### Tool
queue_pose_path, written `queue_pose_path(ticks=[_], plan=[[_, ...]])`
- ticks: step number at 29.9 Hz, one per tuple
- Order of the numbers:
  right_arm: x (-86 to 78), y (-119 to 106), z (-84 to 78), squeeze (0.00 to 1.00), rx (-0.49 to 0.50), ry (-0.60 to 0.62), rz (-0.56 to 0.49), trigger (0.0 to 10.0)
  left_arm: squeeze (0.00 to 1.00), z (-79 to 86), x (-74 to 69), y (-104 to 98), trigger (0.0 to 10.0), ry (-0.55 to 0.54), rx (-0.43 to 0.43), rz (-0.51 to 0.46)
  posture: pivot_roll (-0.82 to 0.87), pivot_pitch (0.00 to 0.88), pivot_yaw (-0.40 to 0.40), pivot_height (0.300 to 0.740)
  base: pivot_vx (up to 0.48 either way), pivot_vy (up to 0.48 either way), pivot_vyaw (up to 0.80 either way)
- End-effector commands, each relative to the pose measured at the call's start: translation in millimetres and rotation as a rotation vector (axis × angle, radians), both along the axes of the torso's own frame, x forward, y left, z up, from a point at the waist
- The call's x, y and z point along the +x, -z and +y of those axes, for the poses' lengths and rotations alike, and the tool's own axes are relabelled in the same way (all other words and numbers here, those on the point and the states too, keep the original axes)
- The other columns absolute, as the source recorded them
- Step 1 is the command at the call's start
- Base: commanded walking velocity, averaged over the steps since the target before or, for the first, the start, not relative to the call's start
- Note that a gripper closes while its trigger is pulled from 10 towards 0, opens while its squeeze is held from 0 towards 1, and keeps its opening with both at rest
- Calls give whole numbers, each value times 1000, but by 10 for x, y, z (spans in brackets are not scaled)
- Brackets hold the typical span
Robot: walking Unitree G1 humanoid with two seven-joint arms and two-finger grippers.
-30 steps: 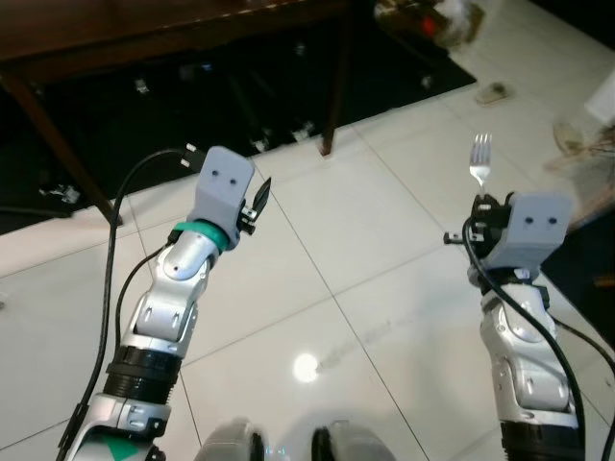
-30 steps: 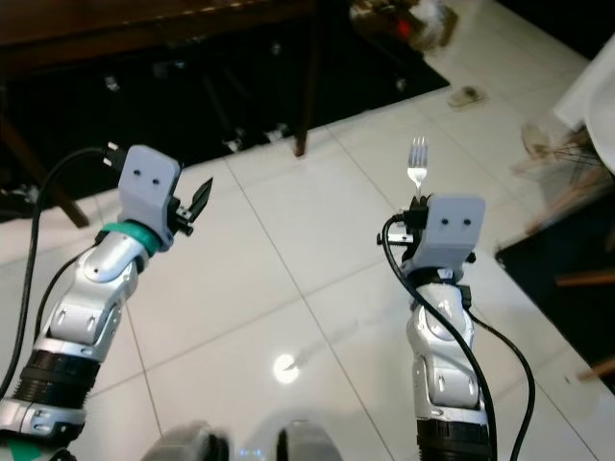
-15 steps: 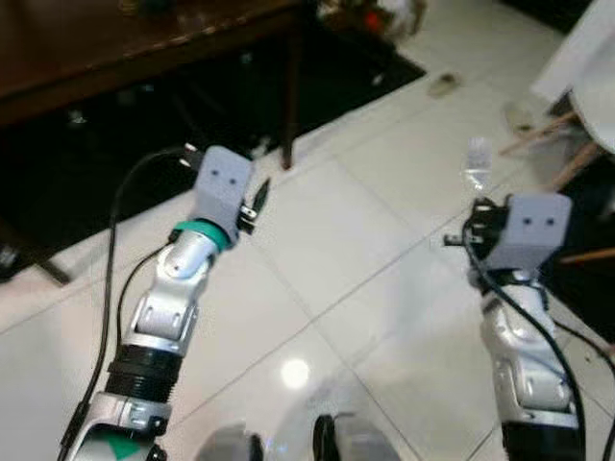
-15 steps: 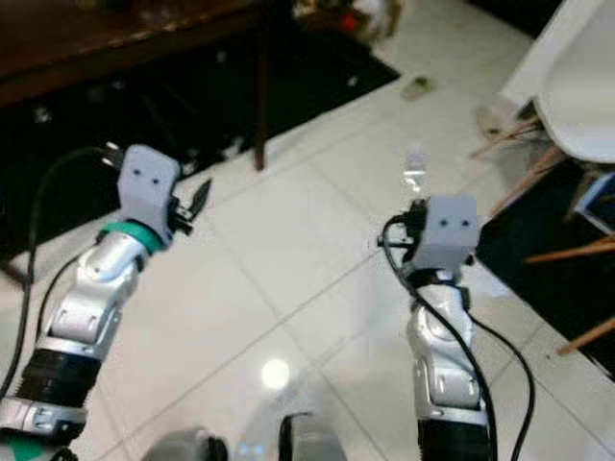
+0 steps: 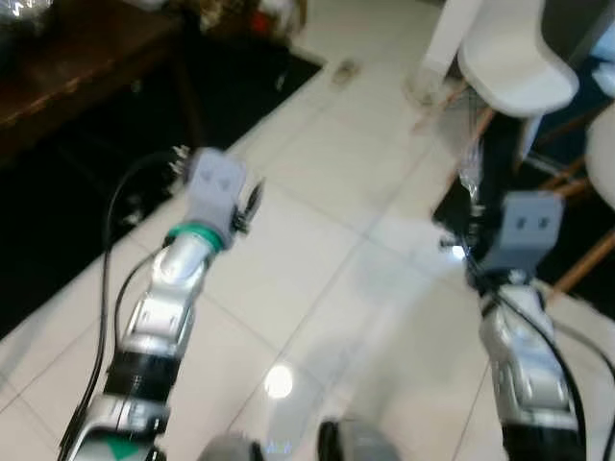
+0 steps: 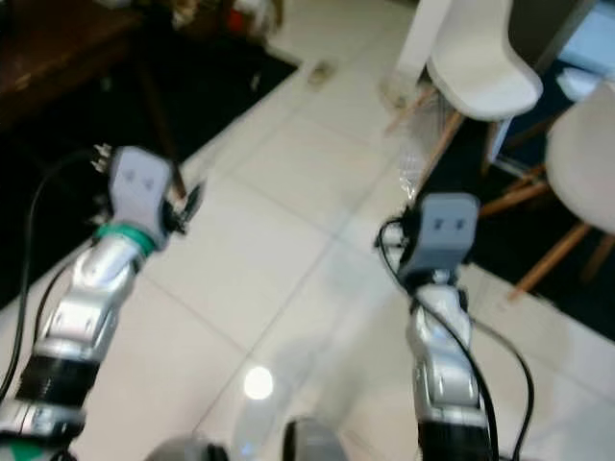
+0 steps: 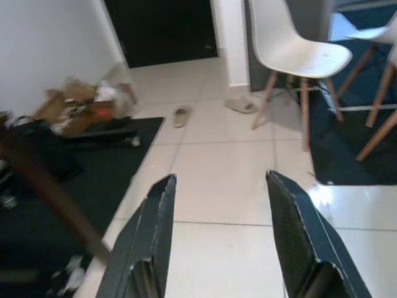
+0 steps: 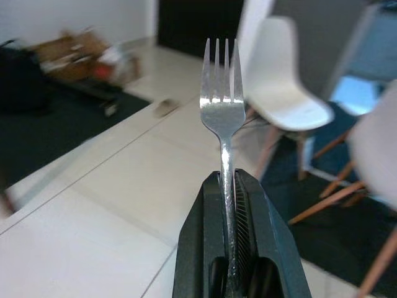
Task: Setting the table
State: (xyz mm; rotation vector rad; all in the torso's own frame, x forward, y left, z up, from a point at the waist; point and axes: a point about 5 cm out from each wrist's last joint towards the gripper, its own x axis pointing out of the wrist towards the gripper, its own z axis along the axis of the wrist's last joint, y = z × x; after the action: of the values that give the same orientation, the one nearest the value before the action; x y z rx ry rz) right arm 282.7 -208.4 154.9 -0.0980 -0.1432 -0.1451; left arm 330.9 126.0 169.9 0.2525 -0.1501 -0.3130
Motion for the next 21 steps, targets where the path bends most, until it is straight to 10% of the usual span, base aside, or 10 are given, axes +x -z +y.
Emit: queue_pose_path(ticks=[1,21], plan=[[-13,45,30,0,8,-7,16,10000,0,69,-9,65,10000,-19,10,22,-30,50,39,740,480,0,-800],[-6,14,60,0,56,-15,-10,10000,0,67,-4,58,10000,-18,10,19,-28,59,43,740,480,0,-520]])
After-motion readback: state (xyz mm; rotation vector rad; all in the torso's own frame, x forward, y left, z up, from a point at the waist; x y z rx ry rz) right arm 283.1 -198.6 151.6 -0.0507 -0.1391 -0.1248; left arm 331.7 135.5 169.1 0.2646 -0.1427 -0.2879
